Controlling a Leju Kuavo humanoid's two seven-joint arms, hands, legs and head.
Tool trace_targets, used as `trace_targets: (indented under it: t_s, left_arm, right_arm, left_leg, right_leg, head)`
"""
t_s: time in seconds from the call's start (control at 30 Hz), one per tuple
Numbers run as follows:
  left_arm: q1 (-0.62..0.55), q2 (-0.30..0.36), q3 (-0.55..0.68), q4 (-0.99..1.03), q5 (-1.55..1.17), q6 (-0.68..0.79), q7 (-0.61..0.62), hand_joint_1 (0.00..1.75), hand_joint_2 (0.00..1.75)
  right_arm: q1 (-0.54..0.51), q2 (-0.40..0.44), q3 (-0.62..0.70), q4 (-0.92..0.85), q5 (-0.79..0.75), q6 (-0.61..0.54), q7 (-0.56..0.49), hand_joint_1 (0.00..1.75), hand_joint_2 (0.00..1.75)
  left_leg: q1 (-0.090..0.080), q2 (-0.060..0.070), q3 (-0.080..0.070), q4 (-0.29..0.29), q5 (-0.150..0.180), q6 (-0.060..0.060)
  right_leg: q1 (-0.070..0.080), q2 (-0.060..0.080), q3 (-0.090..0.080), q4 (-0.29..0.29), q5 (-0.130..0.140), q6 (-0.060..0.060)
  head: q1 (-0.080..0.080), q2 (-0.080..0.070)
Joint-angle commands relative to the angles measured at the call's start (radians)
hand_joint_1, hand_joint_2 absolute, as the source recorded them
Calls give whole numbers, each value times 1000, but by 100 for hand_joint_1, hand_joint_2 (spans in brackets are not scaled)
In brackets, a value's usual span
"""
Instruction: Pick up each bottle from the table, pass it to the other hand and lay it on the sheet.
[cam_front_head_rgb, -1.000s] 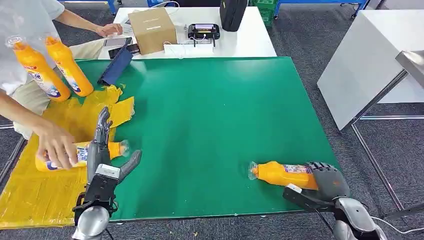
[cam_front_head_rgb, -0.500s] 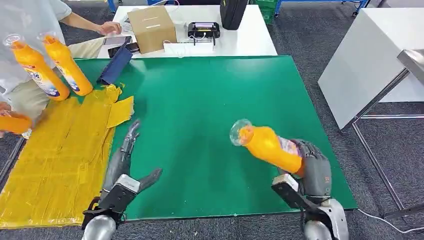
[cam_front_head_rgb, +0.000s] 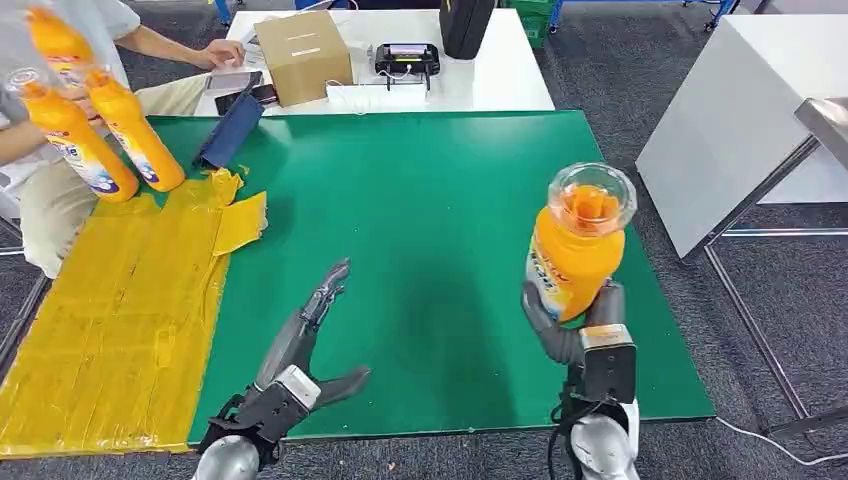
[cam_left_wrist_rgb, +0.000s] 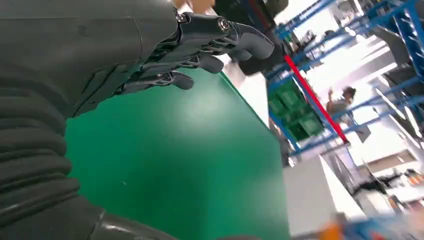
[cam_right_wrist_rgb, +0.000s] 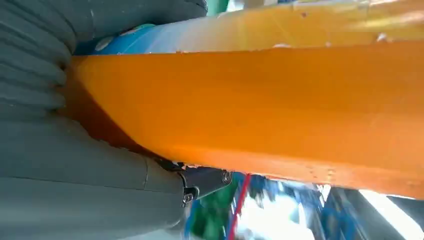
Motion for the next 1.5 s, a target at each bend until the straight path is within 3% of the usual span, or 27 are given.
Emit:
trace_targets:
  t_s: [0.03, 0.1, 0.3, 0.5, 0.6, 0.77, 0.8, 1.43, 1.47, 1.5]
  left_arm:
    - [-117, 25, -92, 89, 70, -15, -3, 0, 175]
    - [-143, 23, -104, 100, 83, -11, -5, 0, 175]
    - [-161, 14, -94, 115, 88, 17, -8, 0, 175]
    - [-167, 9, -85, 131, 42, 62, -10, 0, 175]
    - [-177, -5, -84, 164, -73, 155, 7, 0, 175]
    - [-186, -12, -89, 193, -145, 202, 23, 0, 175]
    - [-187, -17, -85, 204, -144, 200, 22, 169, 175]
    - [-171, -12, -17, 171, -66, 180, 8, 175, 175]
    - [-175, -8, -5, 172, -52, 180, 13, 175, 175]
    - [-185, 3, 14, 174, -54, 196, 18, 175, 175]
  right_arm:
    - [-173, 63, 242, 483, -13, 101, 14, 175, 175]
    - [-225, 63, 338, 591, 9, 129, 1, 175, 175]
    - [-271, 63, 527, 668, 129, 124, -11, 175, 175]
    - [-279, 54, 616, 665, 217, 87, -10, 175, 175]
    - [-281, 39, 658, 634, 266, 35, -10, 175, 175]
    - [-279, 33, 663, 615, 269, 26, -2, 175, 175]
    - [-279, 30, 661, 612, 269, 20, 4, 175, 175]
    - [-202, 15, 545, 499, 219, -86, -24, 175, 175]
    - [-188, 14, 521, 476, 200, -109, -40, 0, 175]
    - [-165, 9, 487, 432, 149, -108, -57, 0, 175]
  left_leg:
    - [2, 2, 5, -2, -1, -2]
    - [3, 2, 5, -2, 0, -2]
    - [3, 1, 5, -1, -1, -3]
    - [2, -1, 4, 0, -1, -3]
    - [2, -2, 3, 0, -1, -3]
    - [1, -3, -1, 0, 0, -2]
    - [1, -4, 0, 0, 0, -2]
    - [1, -3, -4, 0, 0, -2]
    - [2, -3, -2, 0, 0, -3]
    - [1, -3, -3, 0, 0, -2]
  right_leg:
    - [2, 8, 4, -2, 1, -3]
    - [2, 8, 4, -2, 1, -3]
    - [1, 8, 4, -1, -1, -3]
    - [1, 7, 4, 0, -2, -3]
    - [1, 5, 3, 0, -2, -3]
    - [1, 1, -1, -1, -1, -2]
    - [0, 2, 0, 0, -1, -2]
    - [0, 1, -3, 0, -1, -1]
    - [1, 2, -2, 0, -1, -2]
    - [0, 1, -3, 0, -1, -2]
  head:
    - [0, 0]
    - [0, 0]
    - [0, 0]
    - [0, 0]
    - [0, 0]
    - [1, 0]
    - [0, 0]
    - [0, 0]
    - [1, 0]
    - [0, 0]
